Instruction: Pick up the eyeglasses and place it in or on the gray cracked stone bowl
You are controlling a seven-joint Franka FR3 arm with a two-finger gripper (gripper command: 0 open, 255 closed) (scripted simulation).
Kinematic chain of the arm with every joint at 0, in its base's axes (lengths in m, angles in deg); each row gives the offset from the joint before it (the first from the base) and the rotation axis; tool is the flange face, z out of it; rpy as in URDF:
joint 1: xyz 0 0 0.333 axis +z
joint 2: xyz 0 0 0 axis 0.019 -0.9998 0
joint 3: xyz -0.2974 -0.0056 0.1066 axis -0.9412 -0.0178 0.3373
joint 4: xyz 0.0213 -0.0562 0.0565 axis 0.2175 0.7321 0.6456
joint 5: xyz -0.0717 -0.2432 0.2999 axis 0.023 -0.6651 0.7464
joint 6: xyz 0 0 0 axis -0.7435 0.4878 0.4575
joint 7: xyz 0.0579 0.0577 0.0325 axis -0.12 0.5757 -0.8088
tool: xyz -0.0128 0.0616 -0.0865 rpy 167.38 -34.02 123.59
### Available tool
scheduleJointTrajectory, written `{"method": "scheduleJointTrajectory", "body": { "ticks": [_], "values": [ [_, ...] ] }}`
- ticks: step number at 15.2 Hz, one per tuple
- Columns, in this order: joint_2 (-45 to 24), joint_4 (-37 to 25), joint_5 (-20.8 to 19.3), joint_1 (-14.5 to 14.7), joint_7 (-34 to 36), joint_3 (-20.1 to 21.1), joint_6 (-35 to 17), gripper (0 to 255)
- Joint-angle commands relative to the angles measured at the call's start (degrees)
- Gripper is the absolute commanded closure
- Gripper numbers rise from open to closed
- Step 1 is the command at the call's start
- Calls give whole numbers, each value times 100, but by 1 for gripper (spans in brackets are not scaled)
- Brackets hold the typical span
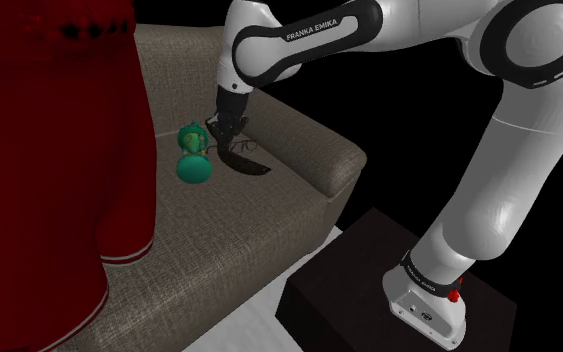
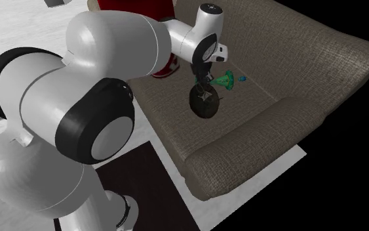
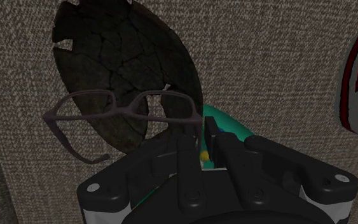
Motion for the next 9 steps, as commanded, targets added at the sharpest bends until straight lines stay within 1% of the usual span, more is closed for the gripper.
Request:
{"method": "scheduleJointTrajectory", "body": {
  "ticks": [1,3,6,9],
  "values": [
    [32,-117,10,-3,1,3,147,255],
    [80,-210,26,-7,-1,5,285,255],
    [755,675,336,-144,-293,-15,53,255],
    [759,846,350,-142,-320,-24,-113,255]
  ]
}}
